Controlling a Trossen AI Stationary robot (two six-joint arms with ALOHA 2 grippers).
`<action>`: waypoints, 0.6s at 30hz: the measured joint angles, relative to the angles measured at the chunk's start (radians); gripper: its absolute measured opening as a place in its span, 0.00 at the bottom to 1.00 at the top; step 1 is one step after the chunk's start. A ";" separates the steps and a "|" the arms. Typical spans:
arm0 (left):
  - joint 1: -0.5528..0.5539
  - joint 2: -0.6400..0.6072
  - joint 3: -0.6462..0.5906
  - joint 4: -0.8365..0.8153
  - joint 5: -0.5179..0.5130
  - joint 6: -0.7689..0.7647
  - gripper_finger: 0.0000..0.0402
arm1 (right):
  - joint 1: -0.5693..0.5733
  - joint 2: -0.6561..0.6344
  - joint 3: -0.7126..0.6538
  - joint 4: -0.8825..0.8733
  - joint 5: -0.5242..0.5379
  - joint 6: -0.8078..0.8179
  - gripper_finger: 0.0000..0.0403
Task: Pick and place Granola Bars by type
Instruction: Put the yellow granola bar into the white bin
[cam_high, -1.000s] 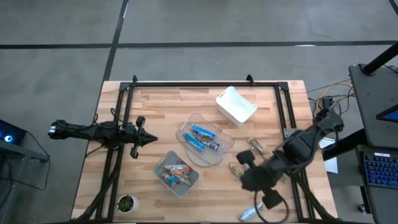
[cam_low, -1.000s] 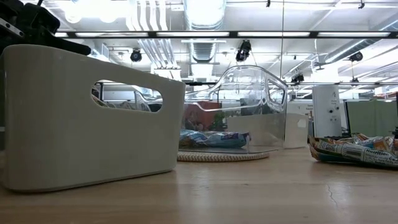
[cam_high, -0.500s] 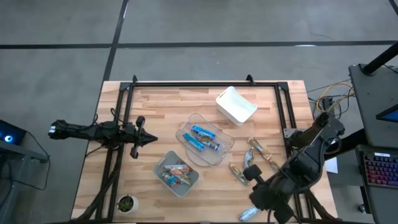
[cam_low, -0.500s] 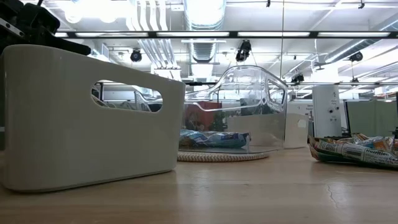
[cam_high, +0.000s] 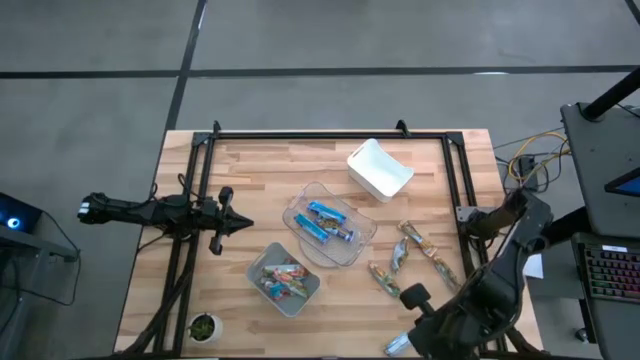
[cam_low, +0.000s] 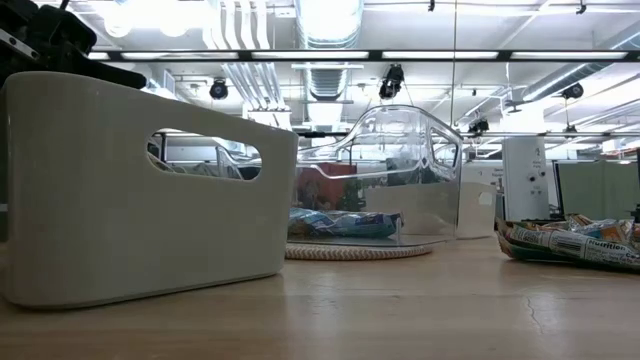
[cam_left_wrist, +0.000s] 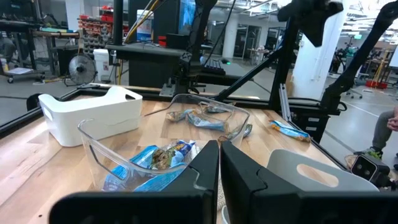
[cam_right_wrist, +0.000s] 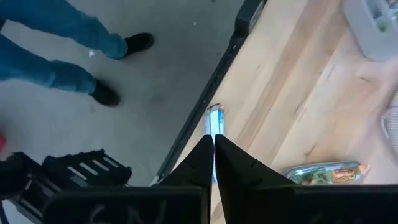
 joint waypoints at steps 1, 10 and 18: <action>0.000 0.000 0.000 0.000 0.000 0.000 0.00 | 0.006 0.008 -0.001 -0.001 0.000 -0.008 0.02; 0.000 0.000 0.000 0.000 0.000 0.000 0.00 | 0.027 0.082 -0.013 -0.002 0.001 -0.064 0.02; 0.000 0.000 0.000 0.000 0.000 0.000 0.00 | 0.045 0.095 -0.093 0.000 0.001 -0.144 0.02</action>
